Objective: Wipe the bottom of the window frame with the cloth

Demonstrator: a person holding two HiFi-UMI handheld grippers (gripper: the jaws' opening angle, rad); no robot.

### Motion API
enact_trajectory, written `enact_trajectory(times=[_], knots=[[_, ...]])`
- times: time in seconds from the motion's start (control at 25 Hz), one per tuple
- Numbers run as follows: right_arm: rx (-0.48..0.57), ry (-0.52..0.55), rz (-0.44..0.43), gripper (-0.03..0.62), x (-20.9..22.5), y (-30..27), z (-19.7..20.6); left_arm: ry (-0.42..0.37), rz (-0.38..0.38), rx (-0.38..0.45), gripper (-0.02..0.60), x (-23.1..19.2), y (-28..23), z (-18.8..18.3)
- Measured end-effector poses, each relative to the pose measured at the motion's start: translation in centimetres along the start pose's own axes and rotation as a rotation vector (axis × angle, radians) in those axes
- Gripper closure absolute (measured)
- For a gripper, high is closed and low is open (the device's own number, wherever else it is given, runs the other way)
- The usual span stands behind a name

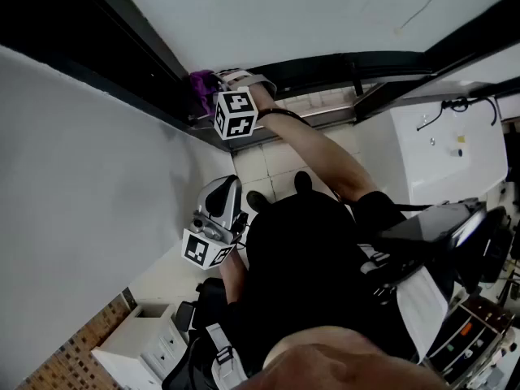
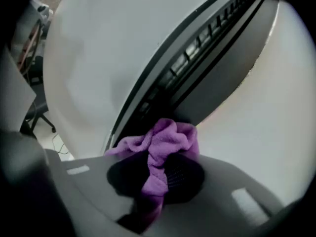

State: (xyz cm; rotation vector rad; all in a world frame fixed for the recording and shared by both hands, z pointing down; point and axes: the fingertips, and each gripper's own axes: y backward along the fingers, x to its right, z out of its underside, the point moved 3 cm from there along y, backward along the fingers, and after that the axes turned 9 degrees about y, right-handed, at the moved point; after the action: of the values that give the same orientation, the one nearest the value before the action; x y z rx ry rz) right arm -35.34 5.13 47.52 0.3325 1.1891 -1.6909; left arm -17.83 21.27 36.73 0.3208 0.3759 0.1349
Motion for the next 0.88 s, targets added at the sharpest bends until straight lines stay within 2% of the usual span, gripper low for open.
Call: enact_trajectory(times=[0.12, 0.2, 0.36, 0.56, 0.6, 0.76, 0.84, 0.88], knots=[[0.061, -0.002, -0.023, 0.536, -1.3, -0.3, 0.7, -0.004, -0.022, 0.008, 0.581, 1.4, -0.9, 0.8], [0.028, -0.013, -0.048, 0.536, -1.0, 0.7, 1.7, -0.006, -0.015, 0.001, 0.581, 1.9, -1.6, 1.1], [0.006, 0.017, 0.008, 0.536, 0.2, 0.7, 1.2, -0.004, -0.004, -0.012, 0.58, 1.8, -2.2, 1.0], [0.022, 0.077, -0.137, 0.537, -1.2, 1.7, 0.3, -0.003, -0.004, -0.025, 0.581, 1.7, -2.0, 1.1], [0.025, 0.081, -0.131, 0.537, -0.8, 1.9, 0.1, 0.003, -0.007, -0.026, 0.58, 1.3, -1.9, 1.2], [0.017, 0.099, -0.01, 0.534, -0.4, -0.9, -0.2, 0.01, -0.012, -0.028, 0.581, 0.9, -2.0, 1.6], [-0.008, 0.087, -0.021, 0.537, -1.2, -0.8, 0.9, 0.004, -0.005, -0.036, 0.581, 1.3, -2.5, 2.0], [-0.053, 0.082, -0.035, 0.537, -1.4, -0.1, 2.1, -0.001, -0.003, -0.043, 0.581, 1.5, -2.8, 2.1]])
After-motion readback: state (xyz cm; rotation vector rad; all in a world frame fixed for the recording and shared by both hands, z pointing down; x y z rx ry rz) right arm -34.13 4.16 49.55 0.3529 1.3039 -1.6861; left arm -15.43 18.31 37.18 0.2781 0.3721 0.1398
